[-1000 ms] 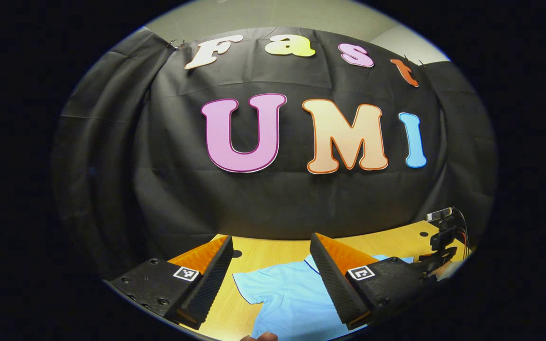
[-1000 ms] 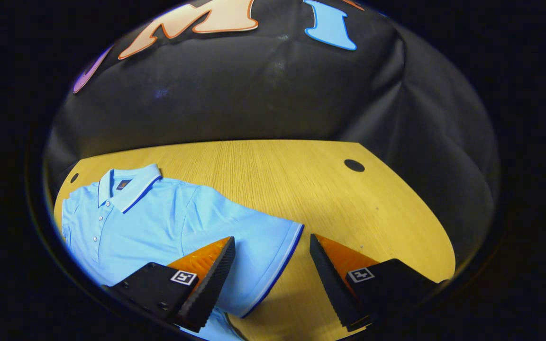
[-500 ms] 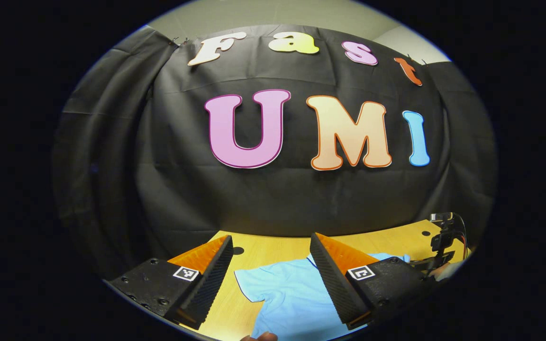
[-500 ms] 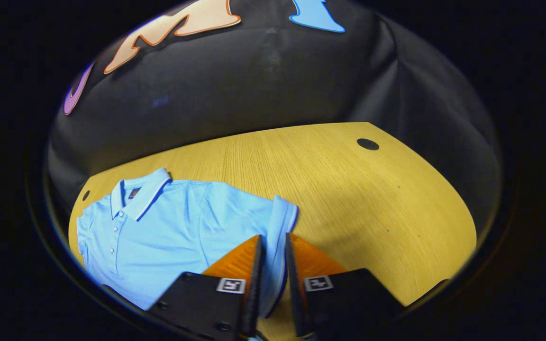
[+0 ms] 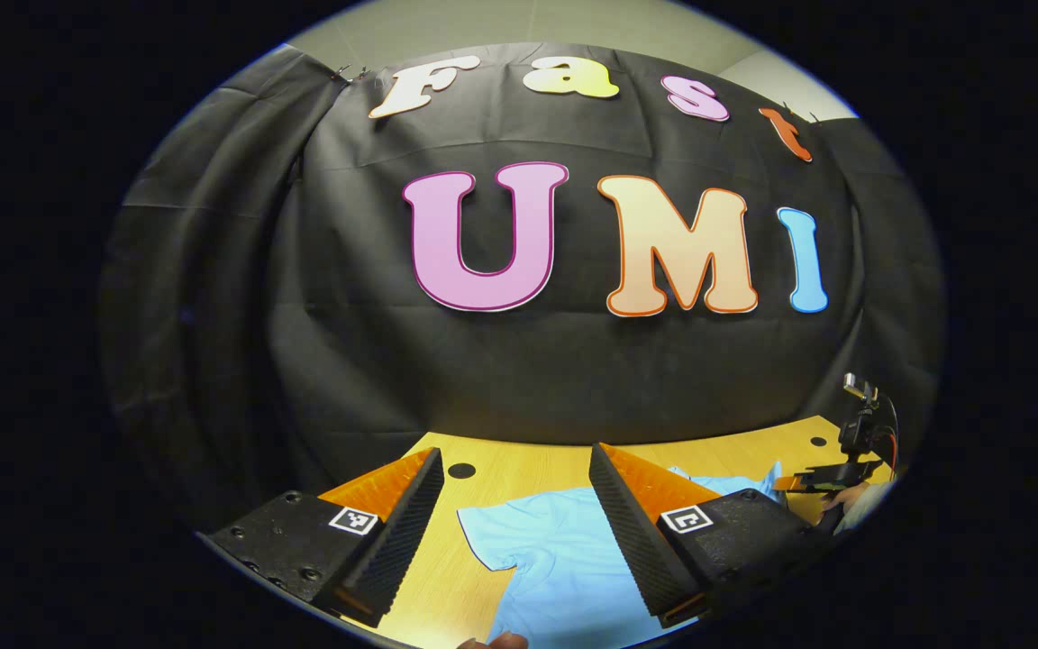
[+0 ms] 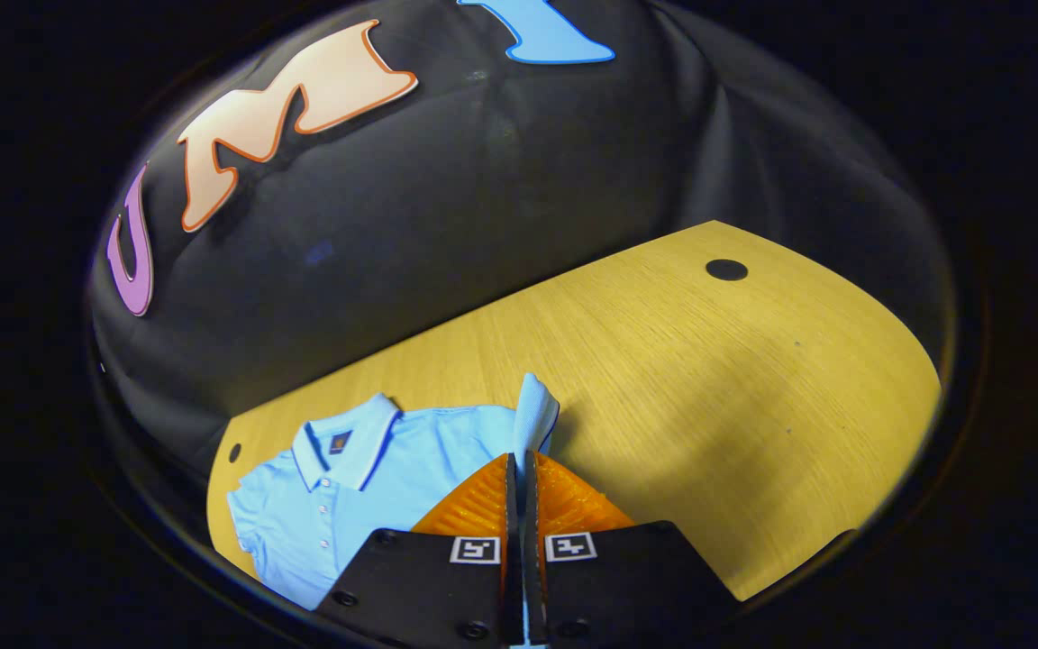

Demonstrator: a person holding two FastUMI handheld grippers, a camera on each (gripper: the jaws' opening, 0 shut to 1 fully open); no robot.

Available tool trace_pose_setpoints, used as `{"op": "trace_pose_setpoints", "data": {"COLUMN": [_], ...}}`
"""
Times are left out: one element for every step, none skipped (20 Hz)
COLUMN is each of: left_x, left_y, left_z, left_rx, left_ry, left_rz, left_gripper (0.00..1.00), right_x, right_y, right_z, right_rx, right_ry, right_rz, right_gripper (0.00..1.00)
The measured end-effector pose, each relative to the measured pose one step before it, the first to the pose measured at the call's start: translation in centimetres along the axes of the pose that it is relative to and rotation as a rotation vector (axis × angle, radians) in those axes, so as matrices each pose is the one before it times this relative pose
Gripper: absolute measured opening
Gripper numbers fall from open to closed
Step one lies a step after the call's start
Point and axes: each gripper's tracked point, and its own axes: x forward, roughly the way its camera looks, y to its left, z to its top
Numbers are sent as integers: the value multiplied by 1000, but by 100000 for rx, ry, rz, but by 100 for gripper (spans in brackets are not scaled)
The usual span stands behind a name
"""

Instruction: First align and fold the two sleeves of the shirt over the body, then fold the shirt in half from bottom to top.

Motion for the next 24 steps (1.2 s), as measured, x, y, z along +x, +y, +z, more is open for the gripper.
{"op": "trace_pose_setpoints", "data": {"left_x": [149,0,174,90,88,135,183,68,212,297,500,458,545,851,831,860,1067,1068,1153,1137,1160,1107,1174,1005], "left_y": [58,23,52,67,80,54,142,277,297,191,197,193,230,154,142,165,-66,21,168,180,41,217,41,339], "left_z": [-86,-367,-380,-485,-481,-521,-425,-513,-526,-684,-489,-562,-458,-559,-517,-588,-655,-1103,-913,-984,-881,-1096,-1131,-1128], "left_rx": [33,-51,-15,-23,-75,45,31,-80,-278,-352,-491,-399,-338,-403,-536,-1330,-1557,-840,-212,-272,-469,-828,-618,-581], "left_ry": [179,412,705,900,1054,954,776,1171,1105,1308,902,1058,905,753,825,332,1157,1946,1679,1794,1817,2355,2682,3033], "left_rz": [-63,-189,-67,0,73,133,349,394,334,355,173,482,199,523,197,457,-389,126,593,1007,732,1221,677,1708], "left_gripper": [98,97,98,98,98,98,97,98,98,98,98,98,98,98,98,98,98,98,97,97,98,97,97,98], "right_x": [9,-120,-6,147,128,50,246,340,328,-129,109,-412,-135,-753,-585,-681,-927,-888,-870,-859,-750,-822,-588,-631], "right_y": [1407,1603,1208,1038,911,830,689,457,559,336,-156,94,-70,210,-131,-250,-216,-203,-312,-495,-877,-1056,-1002,-974], "right_z": [-405,-527,-503,-608,-948,-943,-766,-708,-1051,-617,-239,372,191,333,300,318,375,186,255,229,230,1,-144,-389], "right_rx": [1036,1179,366,-428,-961,-1153,-1174,-722,335,-126,-1831,-2198,-2342,-2386,-2518,-2446,-1439,-631,-99,-540,-1270,-1250,-468,306], "right_ry": [850,1299,1098,1863,2045,1856,1632,1723,2519,1591,-142,-1504,-1378,-872,-649,-444,-950,-661,-627,-891,-995,-619,404,852], "right_rz": [2821,3920,2909,2582,2104,1780,1205,522,1042,473,-1257,730,174,266,-259,-382,-113,-238,-188,-467,-1588,-1913,-1968,-1650], "right_gripper": [4,4,4,4,4,4,4,4,4,3,35,68,100,97,98,98,98,98,98,98,98,98,98,93]}}
